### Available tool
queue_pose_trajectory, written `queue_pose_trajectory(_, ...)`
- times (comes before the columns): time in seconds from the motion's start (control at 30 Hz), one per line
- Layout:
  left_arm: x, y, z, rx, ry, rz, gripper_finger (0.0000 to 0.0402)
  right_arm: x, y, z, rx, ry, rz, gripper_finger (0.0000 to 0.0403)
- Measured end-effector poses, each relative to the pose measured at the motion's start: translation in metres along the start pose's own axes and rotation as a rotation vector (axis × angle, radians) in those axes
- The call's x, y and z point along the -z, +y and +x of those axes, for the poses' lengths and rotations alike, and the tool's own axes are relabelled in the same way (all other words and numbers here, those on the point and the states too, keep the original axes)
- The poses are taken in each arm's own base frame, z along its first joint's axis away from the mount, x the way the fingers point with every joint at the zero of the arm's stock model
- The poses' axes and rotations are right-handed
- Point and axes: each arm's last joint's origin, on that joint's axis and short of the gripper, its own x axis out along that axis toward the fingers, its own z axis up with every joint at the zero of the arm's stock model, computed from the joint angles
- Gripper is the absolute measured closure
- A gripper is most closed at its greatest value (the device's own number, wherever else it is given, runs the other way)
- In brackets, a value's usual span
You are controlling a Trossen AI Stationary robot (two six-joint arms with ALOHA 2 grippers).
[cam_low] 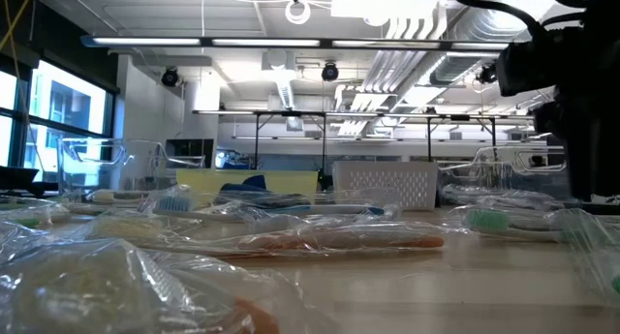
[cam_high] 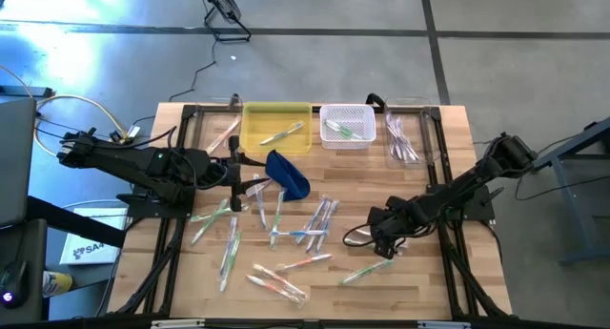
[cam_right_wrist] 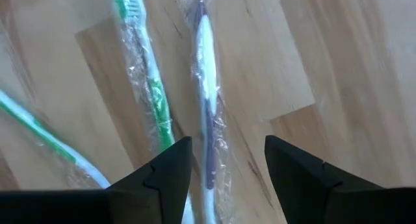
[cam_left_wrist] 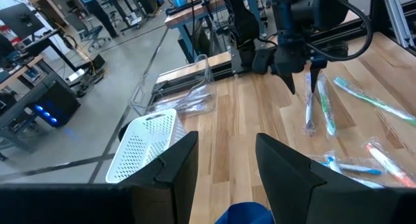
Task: Pick & Place Toothbrushes
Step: Put the violet toothbrush into the right transparent bin
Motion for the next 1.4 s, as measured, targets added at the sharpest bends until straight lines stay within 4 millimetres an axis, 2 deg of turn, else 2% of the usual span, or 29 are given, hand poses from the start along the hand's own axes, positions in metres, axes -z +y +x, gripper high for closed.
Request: queue_pose_trajectory(1.4, 0.0004, -0.0002, 0.0, 0.002, 0.004, 0.002, 0.0252, -0.0044, 0.006, 0.0002, -0.069, -0.044, 0.006, 0.0215)
